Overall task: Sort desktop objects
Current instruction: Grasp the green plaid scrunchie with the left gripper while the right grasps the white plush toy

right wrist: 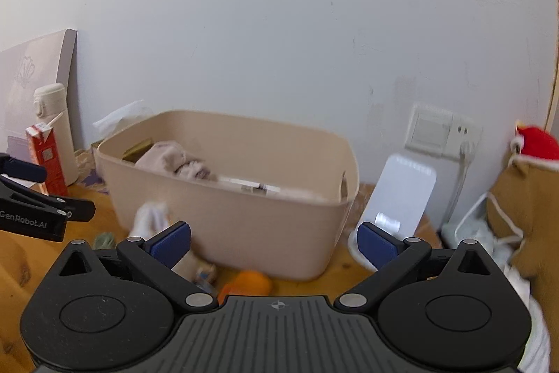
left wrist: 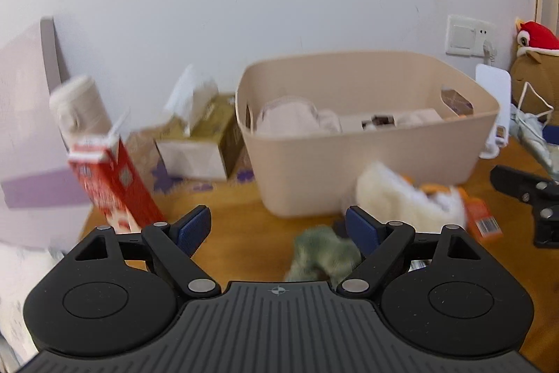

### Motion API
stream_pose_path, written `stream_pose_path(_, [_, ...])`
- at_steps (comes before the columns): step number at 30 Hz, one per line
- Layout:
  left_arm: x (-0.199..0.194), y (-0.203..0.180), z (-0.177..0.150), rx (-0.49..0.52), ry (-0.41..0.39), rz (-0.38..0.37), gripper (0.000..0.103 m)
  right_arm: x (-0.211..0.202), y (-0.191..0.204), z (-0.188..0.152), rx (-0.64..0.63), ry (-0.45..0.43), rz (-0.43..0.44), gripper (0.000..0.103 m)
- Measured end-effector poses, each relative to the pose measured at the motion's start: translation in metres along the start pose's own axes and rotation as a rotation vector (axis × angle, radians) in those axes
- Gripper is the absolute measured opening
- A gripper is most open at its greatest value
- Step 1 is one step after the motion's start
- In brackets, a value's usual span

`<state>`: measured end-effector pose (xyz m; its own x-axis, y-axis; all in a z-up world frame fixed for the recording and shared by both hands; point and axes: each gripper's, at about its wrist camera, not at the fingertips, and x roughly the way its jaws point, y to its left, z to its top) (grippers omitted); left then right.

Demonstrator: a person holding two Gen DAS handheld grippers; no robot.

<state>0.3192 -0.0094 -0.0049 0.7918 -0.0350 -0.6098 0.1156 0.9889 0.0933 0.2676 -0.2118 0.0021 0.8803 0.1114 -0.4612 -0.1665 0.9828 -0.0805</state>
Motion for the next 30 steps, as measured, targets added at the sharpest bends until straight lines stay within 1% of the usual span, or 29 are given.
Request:
stream_pose_path(3, [-0.002,0.003,-0.013,-0.03,0.028,0.006,0.086,-0.003,0.005,-0.016,0.008,0.024,-0.009,0.103])
stream_pose_path(9, [-0.003,0.005,-0.036,-0.053,0.071,-0.016,0.086,-0.019,0.01,-0.045,0.058,0.071,0.013,0.103])
stream_pose_path(14, [0.004,-0.002,-0.045,-0.009,0.071,-0.01,0.086,-0.038,0.016,-0.069,0.108,0.108,0.087,0.103])
stream_pose_path(20, [0.015,-0.003,-0.049,-0.019,0.075,-0.037,0.086,-0.052,0.034,-0.089,0.075,0.149,0.136,0.103])
stream_pose_path(23, [0.023,-0.002,-0.051,-0.032,0.088,-0.048,0.086,-0.052,0.037,-0.093,0.08,0.164,0.153,0.103])
stream_pose_path(27, [0.032,-0.001,-0.057,-0.042,0.111,-0.088,0.086,-0.045,0.037,-0.099,0.115,0.204,0.18,0.103])
stream_pose_path(30, [0.039,0.0,-0.06,-0.044,0.123,-0.093,0.086,-0.038,0.036,-0.106,0.145,0.232,0.199,0.103])
